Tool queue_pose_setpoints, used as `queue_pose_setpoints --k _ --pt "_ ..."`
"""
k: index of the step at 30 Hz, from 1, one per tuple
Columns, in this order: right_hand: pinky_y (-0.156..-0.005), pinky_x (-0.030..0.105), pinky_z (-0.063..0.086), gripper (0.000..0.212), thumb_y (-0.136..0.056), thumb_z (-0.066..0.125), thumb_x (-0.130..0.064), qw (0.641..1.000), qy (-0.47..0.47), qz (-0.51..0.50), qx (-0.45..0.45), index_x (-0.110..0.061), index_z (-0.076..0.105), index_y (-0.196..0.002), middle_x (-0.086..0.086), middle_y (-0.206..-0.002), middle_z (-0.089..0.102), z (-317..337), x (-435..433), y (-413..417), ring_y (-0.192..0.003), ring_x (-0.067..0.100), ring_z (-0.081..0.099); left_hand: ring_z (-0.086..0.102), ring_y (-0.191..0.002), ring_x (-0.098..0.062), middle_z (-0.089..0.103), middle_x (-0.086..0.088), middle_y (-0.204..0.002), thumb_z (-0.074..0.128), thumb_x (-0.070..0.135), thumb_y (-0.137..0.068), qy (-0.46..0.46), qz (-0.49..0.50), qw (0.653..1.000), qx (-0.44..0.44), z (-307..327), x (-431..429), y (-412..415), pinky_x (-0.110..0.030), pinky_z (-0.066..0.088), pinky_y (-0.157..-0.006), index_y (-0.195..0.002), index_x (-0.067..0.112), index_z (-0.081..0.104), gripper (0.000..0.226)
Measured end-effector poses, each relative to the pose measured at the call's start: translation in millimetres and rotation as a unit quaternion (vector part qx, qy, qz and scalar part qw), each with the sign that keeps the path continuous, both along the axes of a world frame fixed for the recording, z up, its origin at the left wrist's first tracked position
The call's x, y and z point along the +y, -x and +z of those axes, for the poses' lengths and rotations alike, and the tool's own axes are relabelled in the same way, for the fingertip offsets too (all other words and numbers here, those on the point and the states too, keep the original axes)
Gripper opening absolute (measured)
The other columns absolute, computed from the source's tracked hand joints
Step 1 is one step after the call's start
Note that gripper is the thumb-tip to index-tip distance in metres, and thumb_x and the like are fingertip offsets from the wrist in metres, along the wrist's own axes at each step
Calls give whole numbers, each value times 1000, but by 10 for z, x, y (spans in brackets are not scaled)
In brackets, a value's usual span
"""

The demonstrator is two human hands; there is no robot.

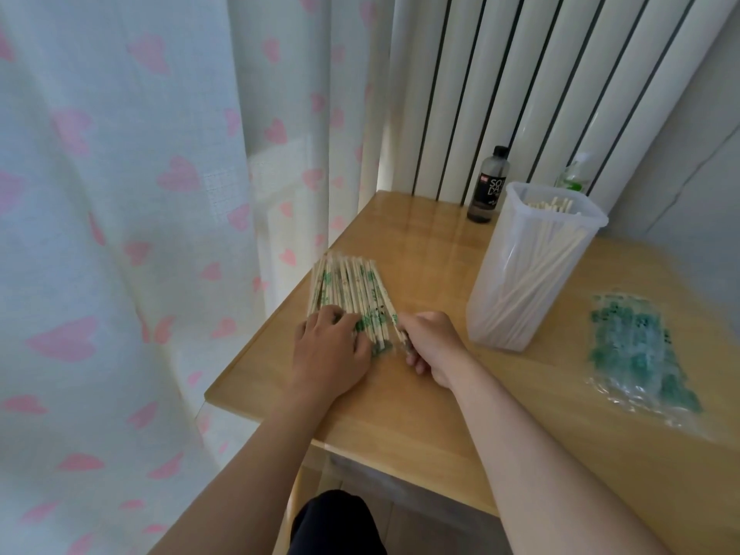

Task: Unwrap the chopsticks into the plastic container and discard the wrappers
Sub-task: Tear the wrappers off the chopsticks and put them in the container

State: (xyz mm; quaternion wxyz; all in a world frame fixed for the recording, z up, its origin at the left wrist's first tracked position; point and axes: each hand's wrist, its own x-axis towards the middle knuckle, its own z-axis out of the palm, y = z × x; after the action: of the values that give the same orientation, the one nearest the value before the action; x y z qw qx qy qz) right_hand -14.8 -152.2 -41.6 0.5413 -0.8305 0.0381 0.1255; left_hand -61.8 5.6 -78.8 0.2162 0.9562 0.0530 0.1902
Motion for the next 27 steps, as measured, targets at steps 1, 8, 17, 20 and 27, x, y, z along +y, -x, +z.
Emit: queue_pose_setpoints --k 1,8,17,20,27 --pt "-42 26 35 18 -88 57 -23 1000 -10 -1 0 -9 64 -80 7 -57 58 5 -10 10 -52 24 51 51 -119 -21 57 1 -127 47 37 -95 1 0 1000 1 0 3 4 -40 31 -104 -125 26 65 37" --pt "-42 25 43 7 -90 62 -11 997 -77 -19 -19 -6 64 -86 6 -62 62 -32 -93 44 -45 15 51 50 -121 -21 57 0 -127 48 37 -95 6 -1 1000 2 1 2 14 -41 32 -106 -126 25 66 38" --pt "-44 29 46 7 -91 70 -6 978 -204 -36 -9 -6 63 -90 8 -63 60 -29 -235 121 -47 18 52 51 -123 -25 57 -5 -131 49 38 -95 -11 3 1000 -5 35 -14 36 -43 33 -107 -129 22 63 41" --pt "-42 27 42 9 -93 67 0 953 -300 -15 42 -8 64 -95 7 -60 57 34 -377 198 -47 18 50 54 -123 -29 58 -8 -132 43 43 -90 -17 2 1000 -24 71 -37 77 -47 37 -106 -134 17 58 53" --pt "-37 20 34 8 -85 65 -3 888 -435 69 132 -11 63 -83 0 -58 44 255 -960 365 -44 10 41 57 -122 -32 61 -11 -132 49 41 -89 -115 -108 970 -183 215 -219 -6 -48 39 -104 -129 12 63 51"
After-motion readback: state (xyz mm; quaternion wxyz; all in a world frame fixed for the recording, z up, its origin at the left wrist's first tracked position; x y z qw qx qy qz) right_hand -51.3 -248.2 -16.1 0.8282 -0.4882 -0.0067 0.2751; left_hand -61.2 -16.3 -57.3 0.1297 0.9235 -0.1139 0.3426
